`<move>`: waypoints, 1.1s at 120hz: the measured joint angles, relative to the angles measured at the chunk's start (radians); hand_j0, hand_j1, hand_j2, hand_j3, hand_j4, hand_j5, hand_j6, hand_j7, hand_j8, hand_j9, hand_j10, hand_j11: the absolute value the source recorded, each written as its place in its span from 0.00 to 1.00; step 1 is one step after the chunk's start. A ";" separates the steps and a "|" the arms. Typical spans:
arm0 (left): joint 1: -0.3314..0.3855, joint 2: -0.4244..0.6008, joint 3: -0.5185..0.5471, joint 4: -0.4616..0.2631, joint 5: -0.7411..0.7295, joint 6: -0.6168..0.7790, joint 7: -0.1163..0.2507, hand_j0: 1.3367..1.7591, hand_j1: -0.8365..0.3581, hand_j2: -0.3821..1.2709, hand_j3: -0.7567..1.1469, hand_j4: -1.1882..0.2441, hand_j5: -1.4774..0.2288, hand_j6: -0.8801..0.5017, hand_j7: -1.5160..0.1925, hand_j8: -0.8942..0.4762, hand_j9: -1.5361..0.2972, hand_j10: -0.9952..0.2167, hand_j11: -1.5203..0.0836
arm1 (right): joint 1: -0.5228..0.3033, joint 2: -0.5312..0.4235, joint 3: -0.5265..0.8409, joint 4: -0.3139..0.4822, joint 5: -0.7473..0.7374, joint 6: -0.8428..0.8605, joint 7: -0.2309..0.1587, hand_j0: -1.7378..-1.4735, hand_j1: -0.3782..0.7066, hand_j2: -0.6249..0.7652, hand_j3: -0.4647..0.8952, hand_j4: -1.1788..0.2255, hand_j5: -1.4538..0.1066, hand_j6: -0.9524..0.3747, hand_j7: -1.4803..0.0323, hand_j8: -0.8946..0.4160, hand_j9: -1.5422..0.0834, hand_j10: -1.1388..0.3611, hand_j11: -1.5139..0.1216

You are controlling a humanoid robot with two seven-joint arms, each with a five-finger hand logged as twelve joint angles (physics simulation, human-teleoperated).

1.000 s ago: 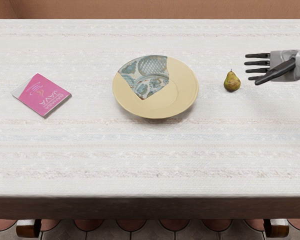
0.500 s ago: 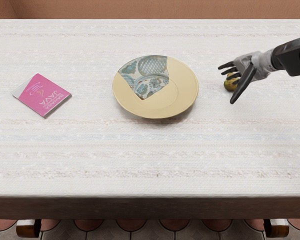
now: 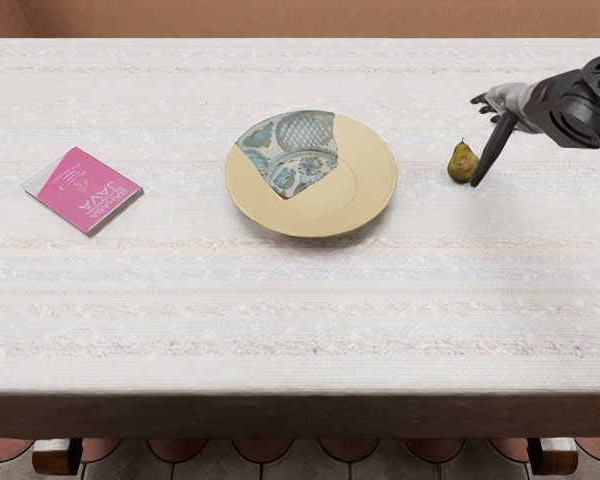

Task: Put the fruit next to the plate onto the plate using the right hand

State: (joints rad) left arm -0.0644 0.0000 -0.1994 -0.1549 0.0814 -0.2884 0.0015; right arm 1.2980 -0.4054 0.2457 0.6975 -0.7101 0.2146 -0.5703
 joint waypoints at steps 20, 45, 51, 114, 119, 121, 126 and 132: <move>0.000 0.000 0.000 0.000 0.001 0.000 0.000 0.76 0.97 0.23 0.40 0.82 0.85 0.62 0.87 0.64 0.82 0.80 0.93 | -0.047 -0.124 -0.007 0.067 0.050 0.055 0.285 0.30 0.03 0.45 0.34 0.84 0.93 0.72 0.98 0.68 0.95 0.76 0.93; 0.000 0.000 -0.002 0.000 0.001 0.000 0.000 0.76 0.97 0.23 0.40 0.82 0.85 0.62 0.87 0.64 0.82 0.80 0.93 | -0.154 -0.131 -0.041 0.075 0.029 -0.117 0.468 0.30 0.03 0.45 0.34 0.84 0.93 0.72 0.98 0.68 0.95 0.76 0.93; 0.000 0.000 -0.002 0.000 0.001 0.000 0.000 0.76 0.97 0.23 0.40 0.82 0.85 0.62 0.87 0.64 0.82 0.80 0.93 | -0.172 -0.120 -0.052 0.077 0.015 -0.200 0.480 0.30 0.03 0.45 0.34 0.84 0.93 0.72 0.98 0.68 0.95 0.76 0.93; 0.000 0.000 -0.003 0.001 0.001 0.000 0.000 0.76 0.97 0.23 0.40 0.82 0.85 0.62 0.87 0.64 0.82 0.80 0.93 | -0.255 0.046 -0.079 -0.089 0.048 -0.341 0.575 0.30 0.04 0.45 0.34 0.83 0.92 0.70 0.97 0.67 0.94 0.75 0.91; 0.000 0.000 -0.003 0.001 0.001 0.000 0.000 0.76 0.97 0.23 0.40 0.82 0.85 0.62 0.87 0.64 0.82 0.80 0.93 | -0.260 0.052 -0.090 -0.104 0.048 -0.349 0.582 0.30 0.06 0.45 0.34 0.81 0.90 0.69 0.95 0.66 0.92 0.74 0.90; 0.000 0.000 -0.003 0.001 0.001 0.000 0.000 0.76 0.97 0.23 0.40 0.82 0.85 0.62 0.87 0.64 0.82 0.80 0.93 | -0.262 0.054 -0.093 -0.110 0.049 -0.353 0.584 0.30 0.07 0.44 0.34 0.81 0.90 0.69 0.94 0.65 0.92 0.73 0.89; 0.000 0.000 -0.003 0.001 0.001 0.000 0.000 0.76 0.97 0.23 0.40 0.82 0.85 0.62 0.87 0.64 0.82 0.80 0.93 | -0.265 0.064 -0.100 -0.127 0.049 -0.360 0.589 0.30 0.08 0.44 0.34 0.80 0.89 0.68 0.93 0.64 0.91 0.72 0.88; -0.001 0.000 -0.003 0.001 0.001 0.000 0.000 0.76 0.97 0.23 0.40 0.82 0.85 0.62 0.87 0.64 0.82 0.80 0.93 | -0.267 0.080 -0.105 -0.154 0.050 -0.367 0.598 0.30 0.10 0.44 0.34 0.79 0.88 0.67 0.92 0.63 0.90 0.71 0.87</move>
State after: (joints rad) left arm -0.0655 0.0000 -0.2019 -0.1538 0.0828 -0.2884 0.0015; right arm 1.0313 -0.3255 0.1404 0.5432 -0.6601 -0.1528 0.0276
